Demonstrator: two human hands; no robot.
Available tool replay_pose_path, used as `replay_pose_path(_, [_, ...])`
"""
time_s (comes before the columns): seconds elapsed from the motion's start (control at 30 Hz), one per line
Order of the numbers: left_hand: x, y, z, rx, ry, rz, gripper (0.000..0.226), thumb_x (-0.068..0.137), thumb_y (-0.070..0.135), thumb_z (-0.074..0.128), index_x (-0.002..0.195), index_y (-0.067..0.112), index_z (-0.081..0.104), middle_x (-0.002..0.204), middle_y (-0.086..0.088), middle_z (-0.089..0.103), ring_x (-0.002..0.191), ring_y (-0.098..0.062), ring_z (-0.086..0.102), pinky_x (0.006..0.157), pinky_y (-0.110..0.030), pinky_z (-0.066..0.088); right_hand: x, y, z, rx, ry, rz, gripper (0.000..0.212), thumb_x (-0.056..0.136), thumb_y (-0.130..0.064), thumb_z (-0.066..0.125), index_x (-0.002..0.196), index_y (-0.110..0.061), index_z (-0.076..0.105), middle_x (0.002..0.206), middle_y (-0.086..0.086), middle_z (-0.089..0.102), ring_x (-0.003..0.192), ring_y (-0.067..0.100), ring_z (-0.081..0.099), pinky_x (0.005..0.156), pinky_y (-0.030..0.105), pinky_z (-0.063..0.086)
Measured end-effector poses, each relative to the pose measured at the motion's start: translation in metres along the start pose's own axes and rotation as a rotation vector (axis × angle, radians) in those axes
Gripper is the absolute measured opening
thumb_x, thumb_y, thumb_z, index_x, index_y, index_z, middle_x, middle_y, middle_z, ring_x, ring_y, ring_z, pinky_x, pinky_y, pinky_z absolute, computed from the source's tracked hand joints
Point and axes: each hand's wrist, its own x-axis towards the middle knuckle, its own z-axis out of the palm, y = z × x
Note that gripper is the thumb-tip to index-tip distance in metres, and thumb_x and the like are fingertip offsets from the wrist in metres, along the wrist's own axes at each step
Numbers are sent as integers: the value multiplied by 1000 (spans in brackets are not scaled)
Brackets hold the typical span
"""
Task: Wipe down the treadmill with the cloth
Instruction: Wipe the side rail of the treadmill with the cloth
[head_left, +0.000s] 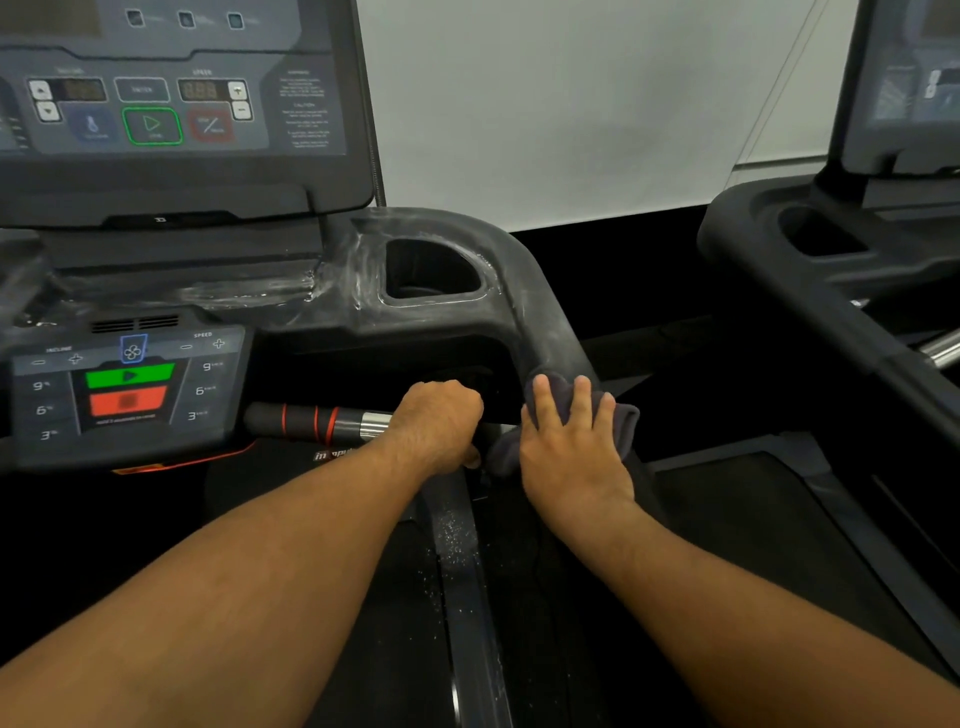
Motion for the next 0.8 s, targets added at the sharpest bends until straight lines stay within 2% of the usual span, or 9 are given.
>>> replay_pose_path(0.13, [0, 0, 2, 14, 11, -5, 37, 81, 46, 71, 106, 20, 65, 97, -3, 67, 94, -22, 64, 74, -34, 39, 8, 12, -6, 214, -24, 72, 64, 101, -25, 38, 155, -15, 5, 161, 15, -11, 147, 42, -3, 118, 57, 6])
replay_pose_path(0.27, [-2, 1, 0, 25, 15, -7, 34, 83, 42, 70, 107, 19, 64, 99, -3, 67, 96, -22, 63, 74, -33, 37, -19, 26, 4, 453, -38, 194, 72, 100, -39, 43, 155, -18, 3, 163, 10, -8, 149, 34, -1, 121, 48, 8])
replay_pose_path(0.37, [-3, 0, 0, 20, 21, 9, 33, 84, 41, 68, 108, 20, 64, 99, -3, 67, 93, -22, 63, 74, -32, 37, -23, 27, 2, 585, -45, 335, 74, 98, -51, 38, 154, -16, 6, 162, 12, 4, 146, 33, 14, 117, 47, 23])
replay_pose_path(0.43, [-3, -1, 0, 34, 23, 25, 32, 85, 41, 67, 108, 19, 64, 98, -3, 67, 91, -21, 63, 72, -32, 37, -9, 22, -3, 602, -61, 435, 78, 96, -55, 39, 154, -15, 5, 160, 15, 10, 141, 37, 25, 110, 50, 32])
replay_pose_path(0.57, [-2, 0, -1, 80, 21, 49, 31, 88, 41, 64, 108, 18, 62, 97, -2, 66, 89, -19, 63, 71, -31, 37, 16, 18, -8, 617, -23, 519, 80, 95, -59, 37, 154, -14, 6, 153, 17, 25, 131, 38, 39, 98, 52, 41])
replay_pose_path(0.63, [-3, 0, -1, 98, 33, 65, 30, 88, 41, 64, 107, 18, 63, 95, -2, 66, 88, -19, 62, 71, -31, 36, 28, 23, -7, 656, 7, 536, 75, 96, -58, 34, 153, -13, 15, 148, 17, 34, 126, 38, 45, 95, 51, 44])
replay_pose_path(0.67, [-3, 0, -2, 101, 36, 71, 29, 88, 41, 64, 106, 17, 63, 95, -2, 65, 88, -19, 62, 72, -31, 36, 37, 28, -6, 699, 29, 565, 69, 97, -57, 33, 149, -11, 25, 141, 17, 43, 120, 38, 50, 90, 49, 47])
replay_pose_path(0.73, [-4, -1, -1, 82, 32, 66, 30, 87, 41, 65, 105, 17, 63, 95, -2, 65, 89, -20, 62, 75, -33, 38, 58, 37, -6, 811, 92, 657, 55, 98, -53, 34, 126, -9, 51, 116, 17, 59, 99, 36, 60, 76, 42, 51])
replay_pose_path(0.8, [-3, -1, 0, 57, 34, 56, 30, 85, 41, 67, 103, 18, 63, 97, -3, 66, 91, -21, 62, 80, -35, 38, 75, 44, -8, 865, 136, 694, 51, 98, -51, 35, 111, -7, 59, 99, 15, 63, 86, 33, 62, 69, 38, 51])
